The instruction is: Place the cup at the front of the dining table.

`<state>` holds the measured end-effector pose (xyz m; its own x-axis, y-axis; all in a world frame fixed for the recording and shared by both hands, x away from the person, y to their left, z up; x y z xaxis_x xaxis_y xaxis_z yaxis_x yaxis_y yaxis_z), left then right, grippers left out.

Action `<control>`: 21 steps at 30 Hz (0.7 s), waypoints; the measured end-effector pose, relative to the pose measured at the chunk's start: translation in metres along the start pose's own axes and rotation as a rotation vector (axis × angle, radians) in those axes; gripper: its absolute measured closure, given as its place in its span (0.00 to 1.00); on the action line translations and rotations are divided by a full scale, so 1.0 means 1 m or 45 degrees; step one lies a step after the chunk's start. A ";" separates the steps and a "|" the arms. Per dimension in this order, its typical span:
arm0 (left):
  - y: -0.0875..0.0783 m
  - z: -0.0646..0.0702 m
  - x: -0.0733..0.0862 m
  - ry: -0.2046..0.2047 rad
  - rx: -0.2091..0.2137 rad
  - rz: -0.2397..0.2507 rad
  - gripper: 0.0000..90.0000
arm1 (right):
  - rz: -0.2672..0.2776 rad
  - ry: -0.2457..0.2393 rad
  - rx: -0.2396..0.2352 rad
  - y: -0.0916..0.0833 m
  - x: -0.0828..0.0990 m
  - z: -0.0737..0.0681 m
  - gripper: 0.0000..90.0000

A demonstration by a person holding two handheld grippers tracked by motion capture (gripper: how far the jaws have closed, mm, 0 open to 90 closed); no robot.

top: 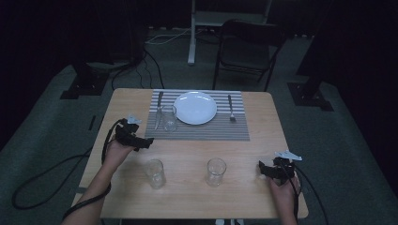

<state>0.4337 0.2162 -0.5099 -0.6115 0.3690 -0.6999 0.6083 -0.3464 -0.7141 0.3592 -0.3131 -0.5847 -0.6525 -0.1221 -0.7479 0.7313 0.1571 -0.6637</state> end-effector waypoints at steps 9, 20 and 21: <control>-0.010 0.000 0.029 -0.013 -0.010 0.042 0.00 | 0.000 -0.001 0.000 0.000 0.000 0.000 0.16; -0.024 -0.007 0.068 -0.100 -0.076 0.079 0.00 | 0.000 -0.001 0.000 0.000 0.000 0.000 0.16; -0.025 -0.007 0.071 -0.103 -0.074 0.078 0.00 | 0.000 -0.001 0.000 0.000 0.000 0.000 0.16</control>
<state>0.3785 0.2576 -0.5416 -0.6094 0.2773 -0.7428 0.6730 -0.3145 -0.6695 0.3592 -0.3132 -0.5847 -0.6523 -0.1232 -0.7479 0.7314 0.1570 -0.6637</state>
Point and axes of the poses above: each handheld gripper's, and its own axes: y roughly forward along the jaws, x roughly out of its underside, z roughly to its right, the point moved 5 cm from there along y, roughly forward along the jaws, and after that the axes turned 2 degrees about z, right-handed, at the moved point
